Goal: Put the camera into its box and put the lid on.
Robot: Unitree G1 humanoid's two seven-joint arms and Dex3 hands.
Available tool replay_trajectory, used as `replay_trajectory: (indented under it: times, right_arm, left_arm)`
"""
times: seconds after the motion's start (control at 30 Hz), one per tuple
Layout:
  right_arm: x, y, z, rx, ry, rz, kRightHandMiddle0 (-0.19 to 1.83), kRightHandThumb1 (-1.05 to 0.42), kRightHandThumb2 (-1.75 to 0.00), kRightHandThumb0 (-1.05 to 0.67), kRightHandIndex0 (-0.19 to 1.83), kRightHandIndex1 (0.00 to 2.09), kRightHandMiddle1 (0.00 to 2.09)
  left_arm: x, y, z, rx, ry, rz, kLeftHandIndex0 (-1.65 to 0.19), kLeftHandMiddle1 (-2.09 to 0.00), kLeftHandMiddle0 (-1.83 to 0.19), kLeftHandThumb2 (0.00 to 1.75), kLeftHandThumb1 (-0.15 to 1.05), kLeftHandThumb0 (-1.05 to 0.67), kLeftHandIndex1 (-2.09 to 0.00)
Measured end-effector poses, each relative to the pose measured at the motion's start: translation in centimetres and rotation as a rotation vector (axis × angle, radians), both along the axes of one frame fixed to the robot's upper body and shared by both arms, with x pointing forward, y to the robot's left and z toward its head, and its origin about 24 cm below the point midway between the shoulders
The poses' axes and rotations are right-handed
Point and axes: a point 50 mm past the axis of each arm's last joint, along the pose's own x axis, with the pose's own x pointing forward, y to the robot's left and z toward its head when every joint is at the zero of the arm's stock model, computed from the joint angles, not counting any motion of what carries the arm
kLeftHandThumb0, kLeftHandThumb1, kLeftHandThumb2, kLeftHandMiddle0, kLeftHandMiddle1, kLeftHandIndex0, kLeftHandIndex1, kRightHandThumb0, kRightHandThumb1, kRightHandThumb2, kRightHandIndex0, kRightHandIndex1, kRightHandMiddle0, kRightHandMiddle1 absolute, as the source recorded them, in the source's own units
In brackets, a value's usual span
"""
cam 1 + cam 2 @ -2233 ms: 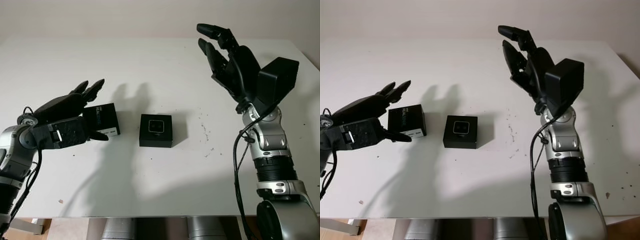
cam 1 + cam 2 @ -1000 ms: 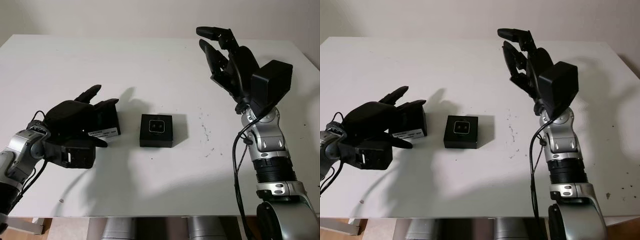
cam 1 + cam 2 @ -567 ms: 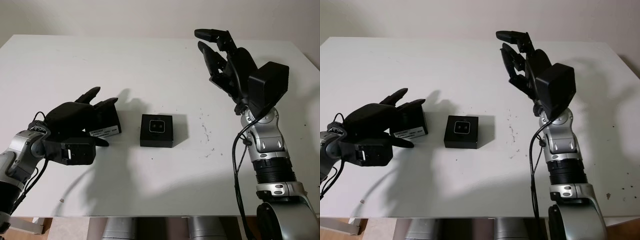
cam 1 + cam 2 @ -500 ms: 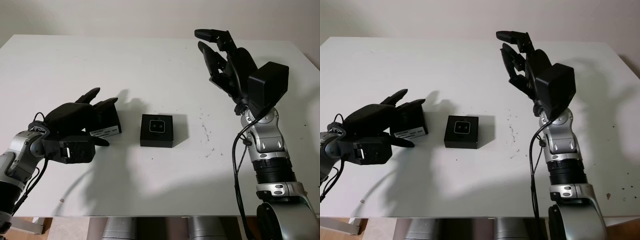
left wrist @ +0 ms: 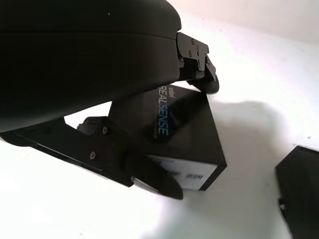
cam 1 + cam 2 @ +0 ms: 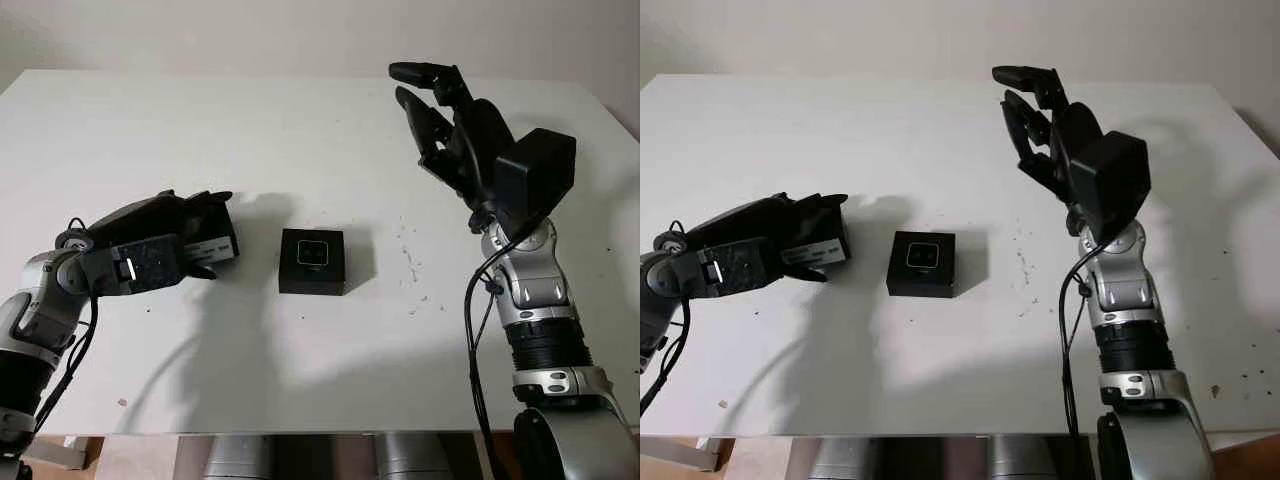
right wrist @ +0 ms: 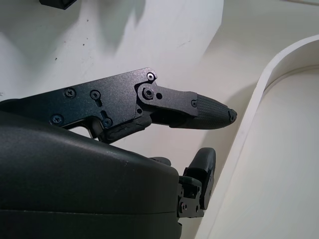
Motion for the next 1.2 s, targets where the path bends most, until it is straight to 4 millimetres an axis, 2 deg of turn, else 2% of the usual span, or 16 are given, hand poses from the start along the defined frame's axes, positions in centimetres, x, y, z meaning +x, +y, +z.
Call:
replay_trajectory:
  times: [0.13,0.37,0.67,0.77,0.83,1.03,1.13,1.2]
  right_arm:
    - [0.0,0.1,0.0,0.002,0.0,-0.001,-0.02,-1.05,-0.54,-0.58,0.28,0.07,0.91]
    - [0.0,0.1,-0.2,0.002,0.005,-0.001,-0.01,-1.05,-0.53,-0.57,0.28,0.07,0.92]
    - [0.0,0.2,-0.3,0.016,0.007,0.009,-0.05,-1.05,-0.52,-0.55,0.28,0.07,0.97]
    - [0.0,0.2,-0.3,0.02,0.008,0.012,-0.05,-1.05,-0.52,-0.55,0.28,0.07,0.98]
    - [-0.1,0.2,-0.3,0.023,0.008,0.013,-0.05,-1.05,-0.51,-0.55,0.28,0.07,0.98]
    - [-0.1,0.4,-0.3,0.02,-0.003,0.012,-0.08,-1.05,-0.52,-0.56,0.29,0.07,0.98]
    - [-0.1,0.6,-0.3,0.02,-0.008,0.002,-0.07,-1.05,-0.5,-0.57,0.28,0.06,0.87]
    - [-0.1,0.9,-0.4,0.03,-0.014,-0.006,-0.07,-1.05,-0.5,-0.58,0.25,0.05,0.82]
  left_arm:
    - [-0.2,-0.5,0.5,-0.049,-0.013,-0.001,-0.35,-1.47,-0.46,0.05,1.0,-0.09,-1.3]
    - [-0.6,-1.0,2.7,-0.131,-0.04,0.028,-0.29,-1.6,-0.41,0.05,1.0,-0.12,-1.39]
    - [-1.2,-1.9,3.9,-0.167,-0.049,0.01,-0.29,-1.45,-0.45,0.05,1.0,-0.06,-1.37]
    - [-1.4,-2.0,4.2,-0.166,-0.078,0.023,-0.32,-1.37,-0.48,0.05,0.98,-0.08,-1.36]
    - [-1.6,-2.2,4.7,-0.17,-0.1,0.051,-0.33,-1.39,-0.5,0.05,0.97,-0.1,-1.37]
    - [-2.4,-4.2,6.3,-0.24,-0.099,0.092,-0.33,-1.53,-0.48,0.05,0.95,-0.11,-1.44]
    - [-2.4,-5.4,6.7,-0.292,-0.073,0.077,-0.28,-1.59,-0.44,0.05,0.96,-0.11,-1.55]
    - [-2.4,-6.3,7.0,-0.304,-0.059,0.053,-0.28,-1.54,-0.45,0.05,0.95,-0.13,-1.55]
